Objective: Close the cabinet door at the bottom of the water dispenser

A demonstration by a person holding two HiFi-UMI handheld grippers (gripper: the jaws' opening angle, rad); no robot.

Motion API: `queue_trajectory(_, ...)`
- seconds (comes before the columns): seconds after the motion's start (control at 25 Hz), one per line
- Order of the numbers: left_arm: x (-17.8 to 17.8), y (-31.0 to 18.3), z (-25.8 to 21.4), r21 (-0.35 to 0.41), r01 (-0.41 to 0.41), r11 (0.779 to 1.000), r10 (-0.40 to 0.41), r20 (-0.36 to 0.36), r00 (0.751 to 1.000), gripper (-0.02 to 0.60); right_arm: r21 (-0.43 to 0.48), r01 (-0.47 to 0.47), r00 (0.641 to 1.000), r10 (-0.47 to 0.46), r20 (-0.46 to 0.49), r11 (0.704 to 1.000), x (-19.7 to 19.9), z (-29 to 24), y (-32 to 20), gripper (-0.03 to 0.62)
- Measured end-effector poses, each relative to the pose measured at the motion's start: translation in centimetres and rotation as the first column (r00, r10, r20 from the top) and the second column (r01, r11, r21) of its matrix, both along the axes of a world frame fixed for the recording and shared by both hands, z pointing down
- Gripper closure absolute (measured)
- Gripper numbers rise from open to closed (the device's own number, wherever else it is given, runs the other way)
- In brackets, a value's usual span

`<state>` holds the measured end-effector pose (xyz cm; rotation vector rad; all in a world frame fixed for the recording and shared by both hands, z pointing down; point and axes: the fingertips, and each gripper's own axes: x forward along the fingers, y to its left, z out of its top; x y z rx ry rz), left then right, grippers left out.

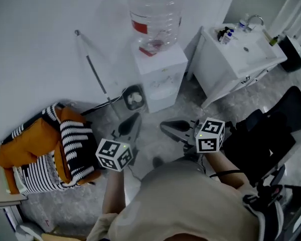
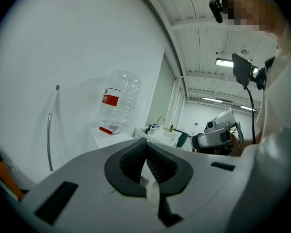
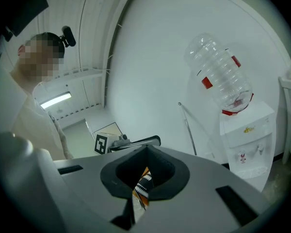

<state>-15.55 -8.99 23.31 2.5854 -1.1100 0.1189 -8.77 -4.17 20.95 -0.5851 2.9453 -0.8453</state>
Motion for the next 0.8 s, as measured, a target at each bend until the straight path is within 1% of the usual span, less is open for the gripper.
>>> queue_trajectory(0.12,3.4,0.8,-0.3,-0.004,-0.044,0.999,0.044,-0.002,0.999,0.588,-0.017,-0.015,1.0,0.016,0.024,1.0,2.2,-0.4,1.0,0.594)
queue_trajectory(0.36,10.2,3.5,-0.8,0.011,-0.147,0.989,0.146,0.066,0.987,0.588,-0.026,-0.024,0.998,0.026,0.052,0.999,6.8,-0.8,3.3,0.594)
queue_trajectory(0.44,12.0,4.6,-0.6,0.004,-0.166,0.986,0.165,0.08,0.983,0.588,-0.027,-0.031,0.998,0.032,0.061,0.999,8.4,-0.9,4.4,0.594)
queue_trajectory(0.6,15.5,7.0,-0.6,0.001,-0.166,0.986,0.165,0.109,0.98,0.589,-0.017,-0.031,0.996,0.032,0.082,0.999,12.0,-1.2,6.6,0.594)
queue_trajectory(0.8,16.8,7.9,-0.6,0.024,-0.12,0.992,0.115,0.161,0.98,0.589,-0.021,-0.019,0.994,0.021,0.105,1.0,14.2,-0.7,7.6,0.594)
